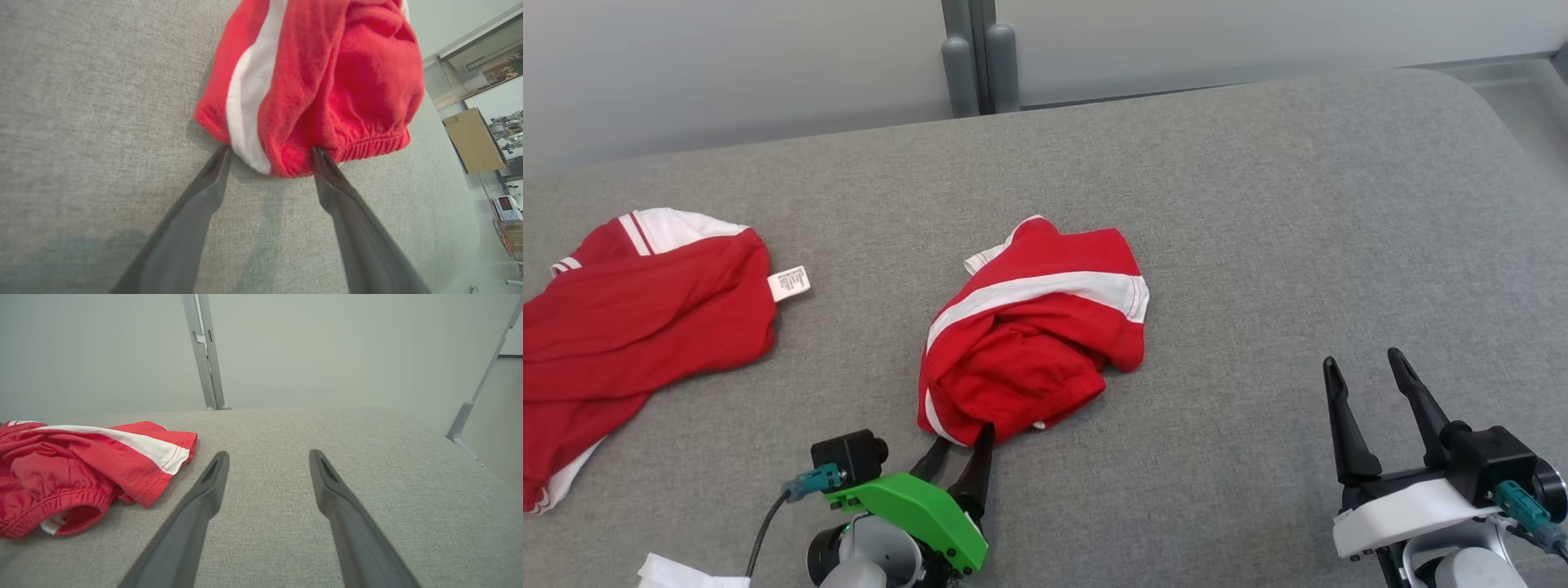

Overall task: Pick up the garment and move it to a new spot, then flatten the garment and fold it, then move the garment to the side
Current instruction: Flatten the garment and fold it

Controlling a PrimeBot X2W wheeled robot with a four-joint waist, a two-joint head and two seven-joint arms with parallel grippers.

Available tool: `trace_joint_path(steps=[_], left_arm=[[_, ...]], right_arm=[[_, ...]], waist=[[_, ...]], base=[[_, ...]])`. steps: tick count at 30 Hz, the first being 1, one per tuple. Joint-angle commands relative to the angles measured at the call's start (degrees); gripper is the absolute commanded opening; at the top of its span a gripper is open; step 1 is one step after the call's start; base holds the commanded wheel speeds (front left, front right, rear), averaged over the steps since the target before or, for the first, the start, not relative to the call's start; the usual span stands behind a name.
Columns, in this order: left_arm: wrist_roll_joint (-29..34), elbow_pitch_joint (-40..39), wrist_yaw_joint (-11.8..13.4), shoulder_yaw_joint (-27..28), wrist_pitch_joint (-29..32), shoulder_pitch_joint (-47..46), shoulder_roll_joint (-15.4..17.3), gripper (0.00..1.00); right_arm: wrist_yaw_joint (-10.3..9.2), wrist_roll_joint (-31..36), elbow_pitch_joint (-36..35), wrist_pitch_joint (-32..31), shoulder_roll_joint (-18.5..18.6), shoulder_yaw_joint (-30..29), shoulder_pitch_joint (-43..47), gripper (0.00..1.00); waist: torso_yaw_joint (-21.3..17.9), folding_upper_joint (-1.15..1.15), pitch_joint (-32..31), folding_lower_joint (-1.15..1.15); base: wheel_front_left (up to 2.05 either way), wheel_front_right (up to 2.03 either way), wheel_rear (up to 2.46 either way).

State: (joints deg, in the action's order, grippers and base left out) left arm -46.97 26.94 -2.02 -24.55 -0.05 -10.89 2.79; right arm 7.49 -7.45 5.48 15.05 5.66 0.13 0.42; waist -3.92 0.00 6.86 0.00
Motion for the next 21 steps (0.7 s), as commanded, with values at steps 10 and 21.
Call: trace_joint_path(steps=[10, 21], left_arm=[[1.11, 1.01, -0.95, -1.60, -0.70, -4.56, 2.02, 0.00], [16.30, -13.46, 6.06, -4.12, 1.07, -13.38, 14.46, 0.00]], right_arm=[[0.00, -0.47, 0.03, 0.20, -0.43, -0.46, -1.34, 1.00], [0.00, -0.11, 0.27, 0.20, -0.87, -0.86, 0.17, 1.00]], waist=[[-1.60, 0.00, 1.89, 0.00], [-0.06, 0.00, 0.05, 0.00]], base=[[0.00, 0.00, 0.00], [0.00, 0.00, 0.00]])
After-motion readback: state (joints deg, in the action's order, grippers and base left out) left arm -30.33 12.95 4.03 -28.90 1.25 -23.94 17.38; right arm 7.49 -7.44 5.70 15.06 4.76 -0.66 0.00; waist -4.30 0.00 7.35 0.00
